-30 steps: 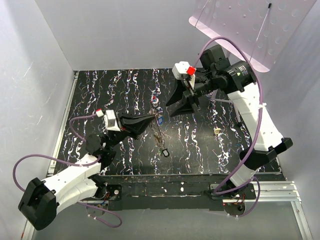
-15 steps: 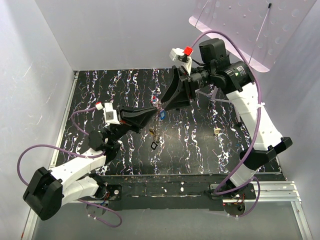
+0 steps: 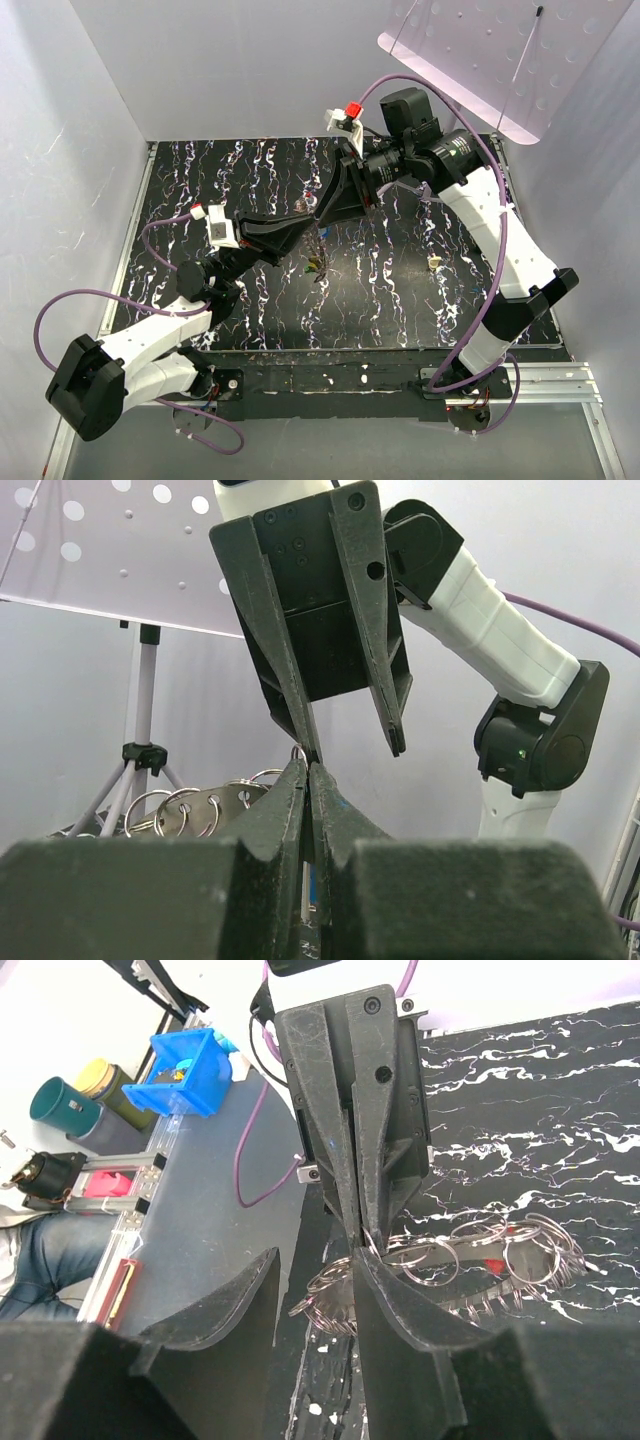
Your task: Put the keys on the keyring
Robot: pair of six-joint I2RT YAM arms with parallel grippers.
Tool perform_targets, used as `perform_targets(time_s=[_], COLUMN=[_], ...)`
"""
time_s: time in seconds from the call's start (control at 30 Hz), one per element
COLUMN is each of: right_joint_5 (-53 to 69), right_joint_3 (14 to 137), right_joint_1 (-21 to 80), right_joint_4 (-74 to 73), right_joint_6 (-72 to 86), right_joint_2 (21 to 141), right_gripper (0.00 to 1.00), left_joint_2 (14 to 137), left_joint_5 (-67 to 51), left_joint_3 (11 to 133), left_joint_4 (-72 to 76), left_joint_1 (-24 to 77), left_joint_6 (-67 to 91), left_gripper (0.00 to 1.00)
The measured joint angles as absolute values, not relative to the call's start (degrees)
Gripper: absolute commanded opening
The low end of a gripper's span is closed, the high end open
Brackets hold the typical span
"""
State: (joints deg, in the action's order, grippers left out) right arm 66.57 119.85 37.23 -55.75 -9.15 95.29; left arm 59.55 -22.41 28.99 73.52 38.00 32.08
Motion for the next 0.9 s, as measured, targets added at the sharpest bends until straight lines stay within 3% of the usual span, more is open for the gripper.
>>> perform_targets(time_s=[0.33, 0.9], right_joint_5=[66.83, 63.96], right_joint_3=[121.51, 119.28], right_joint_1=[34.28, 37.15], right_joint_4=[-54.94, -54.59], right_joint_6=[-8.75, -9.63], right_joint_2=[95.29, 95.35], right_gripper=[0.43, 0.29], left_joint_2=[58.81, 58.74], left_joint_5=[-22.61, -23.11], left_joint_3=[28.99, 28.99], left_joint_4=[73.82, 73.80], left_joint_1=[38.00, 38.02], left_joint_6=[31.59, 31.66], left_gripper=[0.00, 0.00])
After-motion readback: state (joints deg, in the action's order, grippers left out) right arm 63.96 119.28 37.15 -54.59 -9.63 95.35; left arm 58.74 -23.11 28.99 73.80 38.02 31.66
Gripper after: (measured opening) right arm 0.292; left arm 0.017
